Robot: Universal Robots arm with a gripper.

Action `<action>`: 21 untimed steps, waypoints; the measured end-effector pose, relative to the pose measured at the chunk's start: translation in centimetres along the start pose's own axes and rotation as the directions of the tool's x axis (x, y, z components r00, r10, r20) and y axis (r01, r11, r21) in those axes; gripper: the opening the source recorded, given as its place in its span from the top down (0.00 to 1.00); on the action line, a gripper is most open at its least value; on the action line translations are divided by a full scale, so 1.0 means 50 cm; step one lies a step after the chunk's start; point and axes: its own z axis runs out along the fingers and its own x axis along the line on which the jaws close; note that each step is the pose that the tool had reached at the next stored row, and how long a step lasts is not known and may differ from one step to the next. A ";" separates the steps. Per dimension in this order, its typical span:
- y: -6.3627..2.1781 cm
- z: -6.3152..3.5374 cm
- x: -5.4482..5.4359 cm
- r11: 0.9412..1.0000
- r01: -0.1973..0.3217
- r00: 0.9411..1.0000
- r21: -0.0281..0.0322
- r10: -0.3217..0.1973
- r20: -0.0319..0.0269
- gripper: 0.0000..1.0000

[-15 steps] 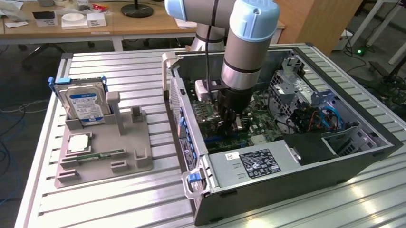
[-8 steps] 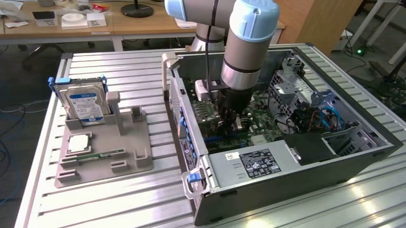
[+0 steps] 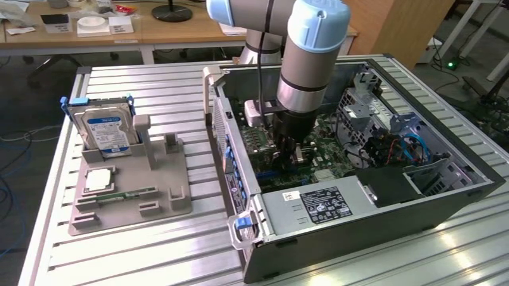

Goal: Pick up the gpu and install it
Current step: 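Insert the gpu into the slot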

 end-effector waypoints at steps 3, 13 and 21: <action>0.000 0.000 0.000 1.000 0.000 1.000 0.000 0.000 0.000 0.71; 0.000 0.003 0.000 1.000 0.000 1.000 0.000 0.000 0.000 0.71; 0.000 0.005 0.000 1.000 0.000 1.000 0.000 0.000 0.000 0.71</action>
